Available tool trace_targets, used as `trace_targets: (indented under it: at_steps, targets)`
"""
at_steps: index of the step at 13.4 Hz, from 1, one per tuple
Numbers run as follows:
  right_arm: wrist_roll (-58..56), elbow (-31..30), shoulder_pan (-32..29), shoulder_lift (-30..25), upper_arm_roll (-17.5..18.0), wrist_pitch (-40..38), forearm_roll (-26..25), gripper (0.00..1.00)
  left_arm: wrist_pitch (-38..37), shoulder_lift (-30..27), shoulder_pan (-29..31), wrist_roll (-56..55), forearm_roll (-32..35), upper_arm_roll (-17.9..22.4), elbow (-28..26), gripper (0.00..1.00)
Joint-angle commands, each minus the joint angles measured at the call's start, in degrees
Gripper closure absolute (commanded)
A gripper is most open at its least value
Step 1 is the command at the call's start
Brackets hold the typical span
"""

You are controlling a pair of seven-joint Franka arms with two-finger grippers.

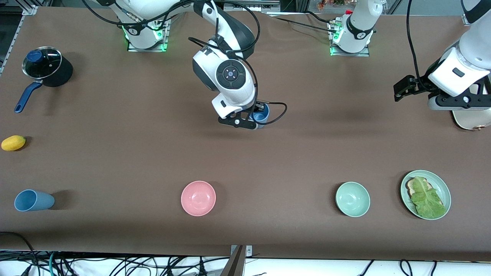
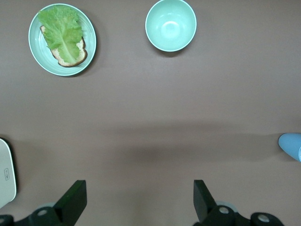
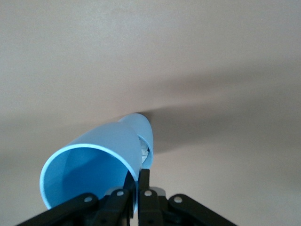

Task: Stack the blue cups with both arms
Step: 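Lower the held cup into the tissue cup and open the right gripper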

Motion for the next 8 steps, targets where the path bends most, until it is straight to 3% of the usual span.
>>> trace_targets:
  at_steps: [1,8]
  targets:
    - [0.12,-2.05,-0.52,-2.29,0.10,-1.47,-0.10,1.00,-0.97,0.66,-0.16,0.86,-1.28,0.20,1.55,0.00]
    - [0.74,-2.57,-0.35,-2.82,1.07,-2.45,0.78,1.00,-0.97,0.66,-0.16,0.95,-1.28,0.20,1.55,0.00]
